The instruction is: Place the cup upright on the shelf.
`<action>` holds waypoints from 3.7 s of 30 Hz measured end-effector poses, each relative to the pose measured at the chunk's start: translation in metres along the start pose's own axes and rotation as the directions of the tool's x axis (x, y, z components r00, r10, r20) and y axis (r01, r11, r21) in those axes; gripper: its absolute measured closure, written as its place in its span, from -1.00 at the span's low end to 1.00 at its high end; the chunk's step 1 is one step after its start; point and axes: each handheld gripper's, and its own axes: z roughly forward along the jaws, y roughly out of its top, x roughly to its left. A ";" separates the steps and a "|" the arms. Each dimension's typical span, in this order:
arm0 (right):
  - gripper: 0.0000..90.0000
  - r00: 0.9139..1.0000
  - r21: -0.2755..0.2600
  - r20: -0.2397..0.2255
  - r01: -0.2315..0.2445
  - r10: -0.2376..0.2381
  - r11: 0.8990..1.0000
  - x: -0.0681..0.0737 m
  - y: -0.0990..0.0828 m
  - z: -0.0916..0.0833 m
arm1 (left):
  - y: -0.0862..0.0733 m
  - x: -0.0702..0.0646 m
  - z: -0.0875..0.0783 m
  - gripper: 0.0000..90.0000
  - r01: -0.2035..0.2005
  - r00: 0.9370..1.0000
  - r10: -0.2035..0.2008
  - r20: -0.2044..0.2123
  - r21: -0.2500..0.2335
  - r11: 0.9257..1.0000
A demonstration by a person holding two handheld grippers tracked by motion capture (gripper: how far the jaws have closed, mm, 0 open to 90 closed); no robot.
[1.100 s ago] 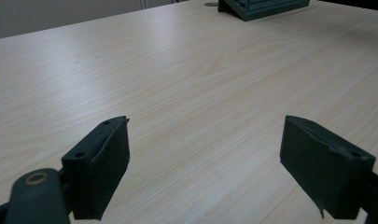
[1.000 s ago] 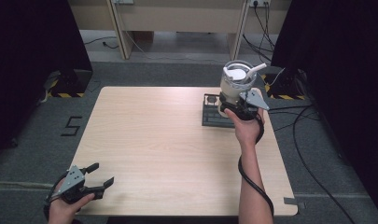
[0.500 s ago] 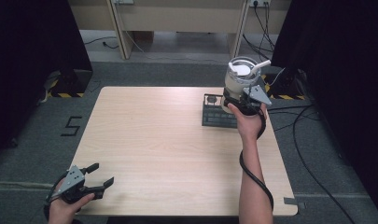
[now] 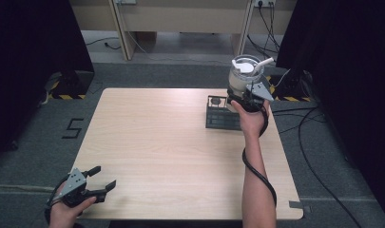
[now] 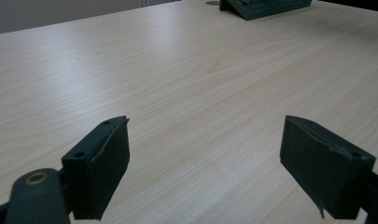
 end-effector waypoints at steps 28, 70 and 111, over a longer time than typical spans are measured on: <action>-0.75 0.999 0.081 0.028 -0.021 0.018 0.996 -0.009 -0.027 0.019 | 0.000 0.000 0.000 -0.66 0.001 1.000 -0.001 0.002 0.000 1.000; -0.76 0.999 0.096 0.031 -0.042 0.039 0.994 -0.008 -0.053 0.026 | 0.000 -0.001 0.000 -0.66 -0.004 1.000 0.004 0.008 0.001 1.000; -0.77 0.998 0.065 0.058 -0.041 0.037 0.997 -0.003 -0.053 0.007 | 0.001 -0.001 0.000 -0.66 -0.014 1.000 0.014 0.010 -0.002 1.000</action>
